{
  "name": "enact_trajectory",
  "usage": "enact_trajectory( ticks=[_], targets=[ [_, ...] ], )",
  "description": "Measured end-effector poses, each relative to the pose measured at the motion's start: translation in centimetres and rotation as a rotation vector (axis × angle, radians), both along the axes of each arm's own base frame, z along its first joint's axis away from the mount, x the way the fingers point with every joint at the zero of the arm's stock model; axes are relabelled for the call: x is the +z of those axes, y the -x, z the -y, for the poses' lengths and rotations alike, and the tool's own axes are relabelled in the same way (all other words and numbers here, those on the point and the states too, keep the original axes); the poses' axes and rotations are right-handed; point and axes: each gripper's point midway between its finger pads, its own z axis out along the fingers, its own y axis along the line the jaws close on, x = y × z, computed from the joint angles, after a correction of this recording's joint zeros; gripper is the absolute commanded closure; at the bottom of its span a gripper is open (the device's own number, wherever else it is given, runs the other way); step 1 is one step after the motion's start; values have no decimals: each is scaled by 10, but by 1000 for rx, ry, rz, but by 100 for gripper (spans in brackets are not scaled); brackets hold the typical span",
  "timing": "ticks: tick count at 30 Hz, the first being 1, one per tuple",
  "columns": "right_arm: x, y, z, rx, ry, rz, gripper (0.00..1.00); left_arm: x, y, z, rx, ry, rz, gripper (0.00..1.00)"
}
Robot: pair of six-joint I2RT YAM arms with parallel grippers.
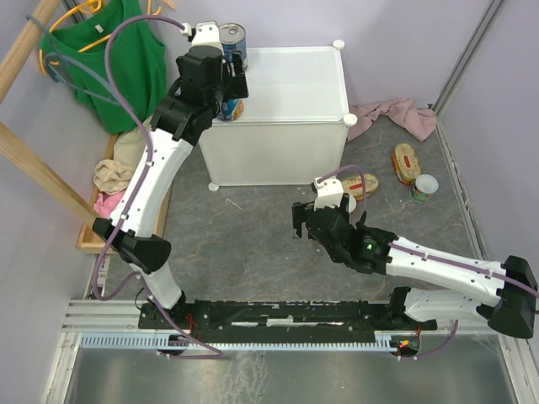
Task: Place and organize the canned foods onto the counter
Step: Place the canned food on the counter.
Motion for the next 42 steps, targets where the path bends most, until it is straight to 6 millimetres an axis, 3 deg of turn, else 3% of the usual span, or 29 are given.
enact_trajectory(
  ticks=[29, 32, 42],
  targets=[
    [-11, -2, -5, 2, 39, -20, 0, -8, -41, -8, -6, 38, 22, 96],
    [-12, -2, -6, 3, 41, -22, 1, -8, -43, -7, -11, 41, 26, 88],
    [-13, -2, -6, 2, 43, -22, 0, -8, -47, -2, -29, 52, 39, 36]
  ],
)
